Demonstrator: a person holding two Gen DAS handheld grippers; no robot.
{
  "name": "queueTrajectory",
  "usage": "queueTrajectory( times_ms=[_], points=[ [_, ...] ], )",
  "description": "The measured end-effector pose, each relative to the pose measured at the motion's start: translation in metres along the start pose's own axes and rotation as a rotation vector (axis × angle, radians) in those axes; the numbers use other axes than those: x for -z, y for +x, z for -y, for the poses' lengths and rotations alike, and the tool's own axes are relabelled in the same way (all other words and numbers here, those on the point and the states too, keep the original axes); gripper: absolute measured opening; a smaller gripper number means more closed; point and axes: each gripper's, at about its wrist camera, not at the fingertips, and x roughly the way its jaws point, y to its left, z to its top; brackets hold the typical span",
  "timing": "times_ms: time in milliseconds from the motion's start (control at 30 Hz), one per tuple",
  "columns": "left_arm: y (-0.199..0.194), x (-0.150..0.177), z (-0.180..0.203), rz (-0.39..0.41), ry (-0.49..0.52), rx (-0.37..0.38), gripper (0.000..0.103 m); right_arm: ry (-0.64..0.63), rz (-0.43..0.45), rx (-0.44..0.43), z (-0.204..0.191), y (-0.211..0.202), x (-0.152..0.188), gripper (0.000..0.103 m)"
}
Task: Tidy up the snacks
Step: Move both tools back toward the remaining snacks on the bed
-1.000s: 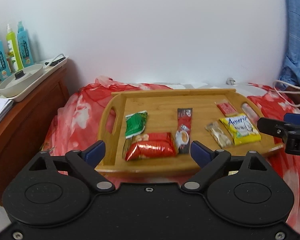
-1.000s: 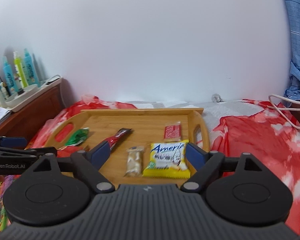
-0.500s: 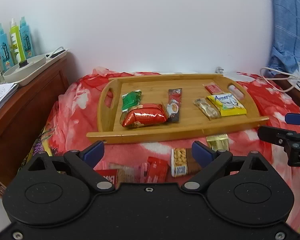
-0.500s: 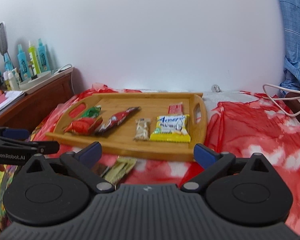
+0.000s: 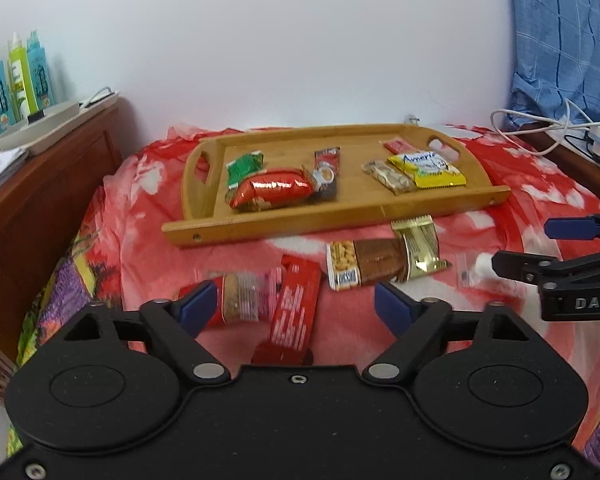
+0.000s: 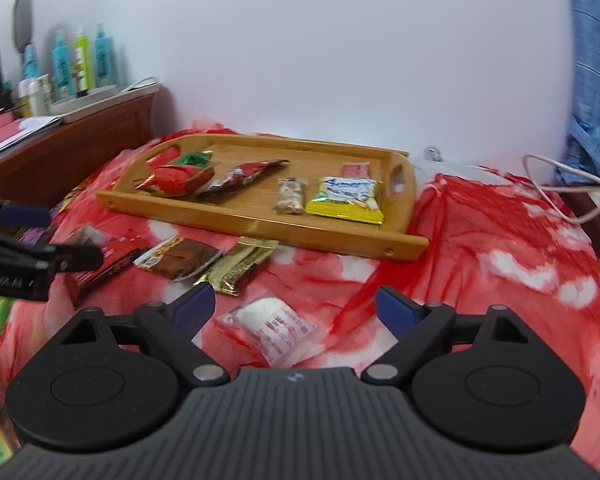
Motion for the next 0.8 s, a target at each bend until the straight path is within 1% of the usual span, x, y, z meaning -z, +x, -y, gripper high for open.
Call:
queueTrajectory(
  times_ms=[100,133,200,233,267,467,600,800],
  points=[
    [0.002,0.004,-0.003,-0.011,-0.011,0.004,0.062,-0.023,0.0,0.013,-0.007,0.002,0.005,0.09],
    [0.003,0.005,-0.004,-0.013,-0.017,0.002,0.06,-0.039,0.004,0.018,-0.01,0.002,0.006,0.087],
    [0.004,0.007,-0.006,-0.014,-0.027,0.006,0.056,-0.06,-0.003,0.014,-0.015,0.004,0.007,0.078],
    [0.005,0.007,-0.006,-0.017,-0.03,0.01,0.056,-0.059,-0.013,0.011,-0.015,0.006,0.008,0.07],
    [0.007,0.007,-0.007,-0.02,-0.032,0.013,0.054,-0.055,-0.021,0.007,-0.016,0.008,0.008,0.067],
    [0.017,0.009,-0.007,-0.04,-0.04,0.014,0.045,-0.012,-0.032,0.006,-0.011,0.013,0.007,0.067],
    [0.023,0.013,-0.005,-0.062,-0.053,0.021,0.044,-0.005,-0.049,-0.01,-0.01,0.017,0.008,0.067],
    [0.027,0.014,-0.001,-0.067,-0.042,0.019,0.044,-0.019,-0.071,-0.021,-0.015,0.022,0.01,0.068]
  ],
)
